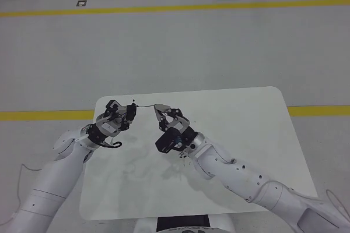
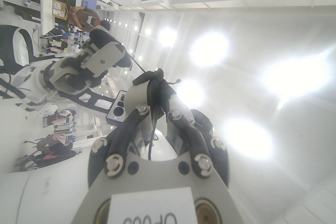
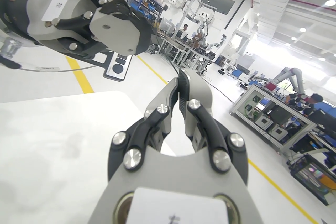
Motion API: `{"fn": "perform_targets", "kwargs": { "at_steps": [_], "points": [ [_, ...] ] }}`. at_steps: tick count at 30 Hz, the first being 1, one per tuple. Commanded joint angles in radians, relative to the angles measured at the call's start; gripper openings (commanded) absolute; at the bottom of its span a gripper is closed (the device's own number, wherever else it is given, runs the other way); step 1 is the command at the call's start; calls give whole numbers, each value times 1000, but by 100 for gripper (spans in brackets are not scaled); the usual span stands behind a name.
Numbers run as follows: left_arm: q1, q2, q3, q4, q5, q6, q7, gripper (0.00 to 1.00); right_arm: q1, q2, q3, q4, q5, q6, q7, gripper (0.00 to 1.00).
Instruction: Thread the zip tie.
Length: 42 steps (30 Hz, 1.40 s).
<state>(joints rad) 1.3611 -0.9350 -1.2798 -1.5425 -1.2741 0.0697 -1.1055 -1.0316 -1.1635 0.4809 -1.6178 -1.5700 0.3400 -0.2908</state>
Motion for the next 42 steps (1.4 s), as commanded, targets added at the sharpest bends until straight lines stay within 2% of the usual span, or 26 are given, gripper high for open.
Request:
{"fn": "perform_targets", "kwargs": {
  "at_steps": [1,42],
  "points": [
    [0,0,0,0,0,0,0,0,-2,1,3,0,0,0,1,0],
    [0,0,0,0,0,0,0,0,-36,4,39,5,0,0,15,0]
  ]
}}
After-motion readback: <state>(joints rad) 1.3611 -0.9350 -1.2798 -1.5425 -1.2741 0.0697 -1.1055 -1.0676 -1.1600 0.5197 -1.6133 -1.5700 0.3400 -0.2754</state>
